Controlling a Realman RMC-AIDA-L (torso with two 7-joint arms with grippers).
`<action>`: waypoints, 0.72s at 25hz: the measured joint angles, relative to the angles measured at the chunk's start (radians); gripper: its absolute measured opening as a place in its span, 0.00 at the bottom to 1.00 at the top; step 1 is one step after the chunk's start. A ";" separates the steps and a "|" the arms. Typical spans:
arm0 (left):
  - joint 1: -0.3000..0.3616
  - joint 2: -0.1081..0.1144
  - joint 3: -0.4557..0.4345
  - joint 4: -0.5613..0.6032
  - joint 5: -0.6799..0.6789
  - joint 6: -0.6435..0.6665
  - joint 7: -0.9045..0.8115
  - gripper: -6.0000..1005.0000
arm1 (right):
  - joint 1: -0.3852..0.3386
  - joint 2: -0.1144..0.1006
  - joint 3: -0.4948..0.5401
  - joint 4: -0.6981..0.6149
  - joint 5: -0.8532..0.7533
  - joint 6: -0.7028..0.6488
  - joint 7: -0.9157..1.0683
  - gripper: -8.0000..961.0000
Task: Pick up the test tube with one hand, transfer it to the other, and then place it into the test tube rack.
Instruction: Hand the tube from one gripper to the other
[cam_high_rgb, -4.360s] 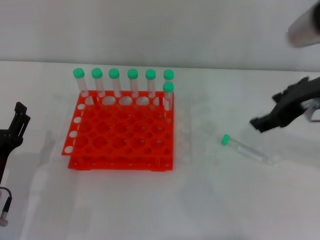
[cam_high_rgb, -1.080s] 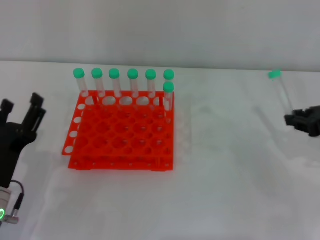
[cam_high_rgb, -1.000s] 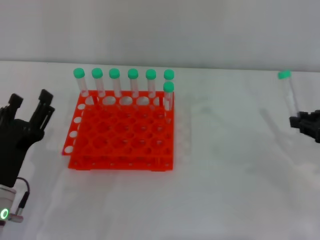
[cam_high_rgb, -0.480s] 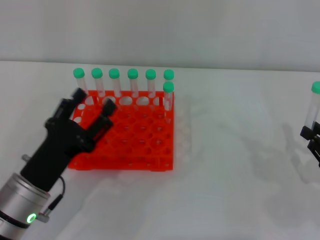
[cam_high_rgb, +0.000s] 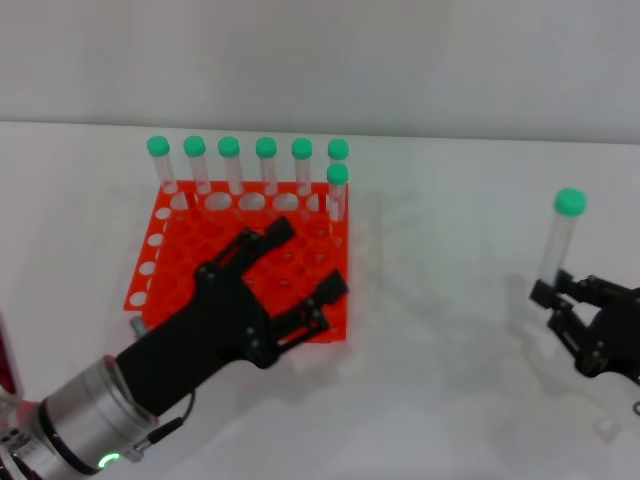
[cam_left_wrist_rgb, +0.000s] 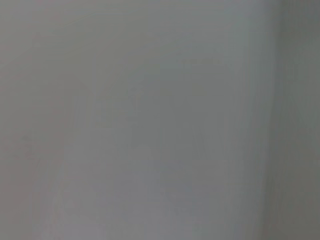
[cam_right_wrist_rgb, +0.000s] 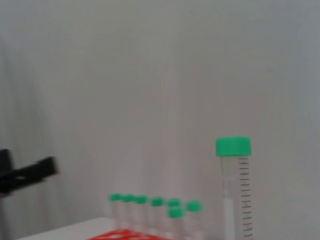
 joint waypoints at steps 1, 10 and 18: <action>-0.010 0.000 0.000 0.000 0.022 -0.001 -0.008 0.87 | 0.006 0.000 -0.020 0.001 0.000 0.011 0.003 0.20; -0.071 -0.015 0.000 -0.009 0.132 0.021 -0.028 0.87 | 0.039 0.000 -0.215 -0.016 0.003 0.059 0.015 0.21; -0.108 -0.017 0.000 -0.050 0.177 0.107 -0.051 0.87 | 0.040 0.000 -0.326 -0.064 0.007 0.054 0.018 0.21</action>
